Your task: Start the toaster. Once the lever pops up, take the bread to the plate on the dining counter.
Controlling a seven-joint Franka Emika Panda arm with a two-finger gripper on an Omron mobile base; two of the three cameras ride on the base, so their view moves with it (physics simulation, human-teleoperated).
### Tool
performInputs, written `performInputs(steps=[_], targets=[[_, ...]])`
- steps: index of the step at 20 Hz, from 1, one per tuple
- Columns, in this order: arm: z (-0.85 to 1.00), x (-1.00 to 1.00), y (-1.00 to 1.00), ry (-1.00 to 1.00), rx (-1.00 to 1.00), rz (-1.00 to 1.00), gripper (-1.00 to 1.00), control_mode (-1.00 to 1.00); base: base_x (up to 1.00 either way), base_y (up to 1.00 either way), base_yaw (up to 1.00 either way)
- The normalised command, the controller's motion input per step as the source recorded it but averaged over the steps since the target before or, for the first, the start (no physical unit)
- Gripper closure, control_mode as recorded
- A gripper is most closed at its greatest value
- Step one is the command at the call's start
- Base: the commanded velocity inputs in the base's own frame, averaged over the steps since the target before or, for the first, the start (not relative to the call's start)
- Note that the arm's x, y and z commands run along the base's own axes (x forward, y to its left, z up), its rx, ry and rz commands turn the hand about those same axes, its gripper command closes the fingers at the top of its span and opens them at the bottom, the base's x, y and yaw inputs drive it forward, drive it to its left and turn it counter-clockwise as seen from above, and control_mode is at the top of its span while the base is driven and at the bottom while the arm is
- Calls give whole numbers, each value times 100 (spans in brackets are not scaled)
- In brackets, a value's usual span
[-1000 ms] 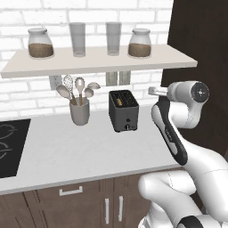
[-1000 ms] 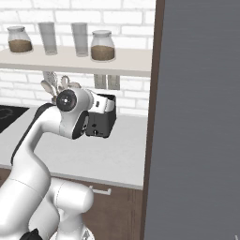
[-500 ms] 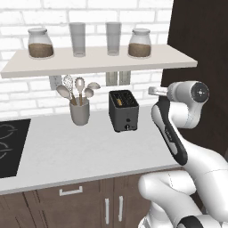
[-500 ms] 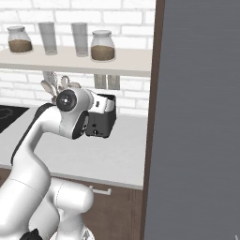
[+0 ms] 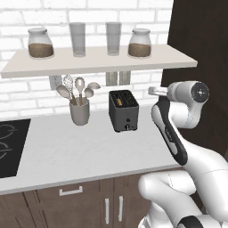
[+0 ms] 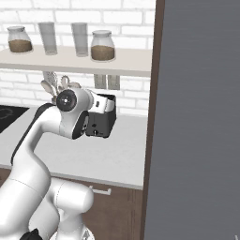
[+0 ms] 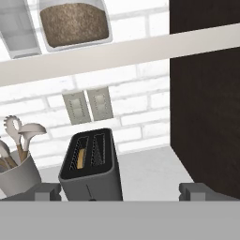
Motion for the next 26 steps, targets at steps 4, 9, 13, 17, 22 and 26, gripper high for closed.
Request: performInputs(steps=[4, 9, 13, 17, 22, 26], targets=[[0, 0, 0, 0, 0, 0, -100, -100, 0, 0, 0], [0, 0, 0, 0, 0, 0, -100, -100, 0, 0, 0], [0, 0, 0, 0, 0, 0, -100, -100, 0, 0, 0], [0, 0, 0, 0, 0, 0, -100, -100, 0, 0, 0], [0, 0, 0, 0, 0, 0, -100, -100, 0, 0, 0], [0, 0, 0, 0, 0, 0, -100, -100, 0, 0, 0]])
